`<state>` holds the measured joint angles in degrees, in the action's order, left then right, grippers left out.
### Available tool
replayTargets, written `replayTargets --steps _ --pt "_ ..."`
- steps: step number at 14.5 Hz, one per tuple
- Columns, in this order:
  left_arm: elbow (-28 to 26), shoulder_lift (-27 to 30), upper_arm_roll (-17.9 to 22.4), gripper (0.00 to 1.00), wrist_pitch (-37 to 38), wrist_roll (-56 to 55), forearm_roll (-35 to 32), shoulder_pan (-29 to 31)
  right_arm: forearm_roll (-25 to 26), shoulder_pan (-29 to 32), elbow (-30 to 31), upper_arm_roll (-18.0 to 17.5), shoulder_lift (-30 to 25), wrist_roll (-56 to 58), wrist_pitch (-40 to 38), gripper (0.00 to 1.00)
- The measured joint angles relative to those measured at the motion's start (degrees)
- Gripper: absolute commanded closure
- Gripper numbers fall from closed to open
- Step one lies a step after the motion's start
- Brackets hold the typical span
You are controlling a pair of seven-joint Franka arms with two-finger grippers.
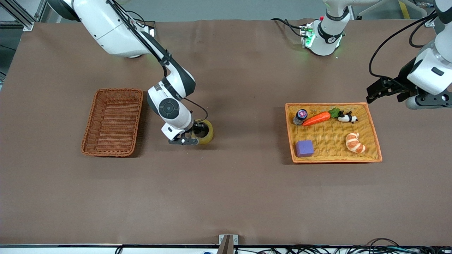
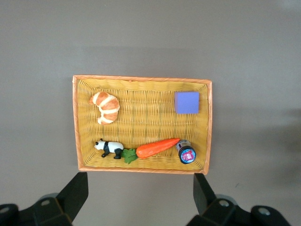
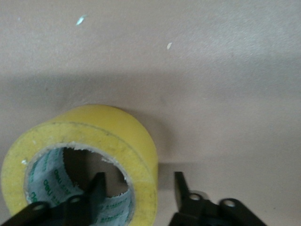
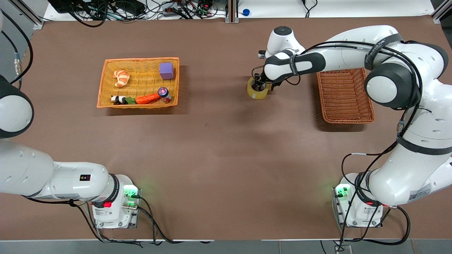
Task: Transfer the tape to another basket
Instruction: 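Grasp the tape with the right gripper while the left gripper withdraws, then carry the tape over the empty basket and lower it inside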
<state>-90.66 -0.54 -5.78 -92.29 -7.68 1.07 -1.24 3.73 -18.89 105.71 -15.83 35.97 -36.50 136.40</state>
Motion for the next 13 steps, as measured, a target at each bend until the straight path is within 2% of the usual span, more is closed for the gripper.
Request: replayTargets --steps 3,7,10,12,13 --pt "-2.6 2.1 3.0 0.03 -0.1 1.9 0.0 -1.7 0.1 0.0 -0.1 0.2 0.1 -0.7 -0.9 1.0" --pt "-4.1 3.0 3.4 0.03 -0.6 2.0 0.0 -2.5 0.1 0.9 -2.9 0.6 -0.7 -4.4 -5.5 1.0" --pt "-4.5 2.6 3.5 0.0 -1.3 2.0 0.1 -2.5 0.8 4.3 -5.3 1.3 -6.8 -1.8 -15.9 1.0" --pt "-4.6 2.0 3.7 0.01 -1.8 2.0 0.3 -2.5 0.8 7.8 -5.3 2.6 -12.6 6.9 -22.4 1.0" --pt "-4.6 1.8 3.7 0.03 -2.0 2.0 0.3 -2.5 0.8 8.8 -5.1 4.4 -15.0 11.6 -25.3 1.0"
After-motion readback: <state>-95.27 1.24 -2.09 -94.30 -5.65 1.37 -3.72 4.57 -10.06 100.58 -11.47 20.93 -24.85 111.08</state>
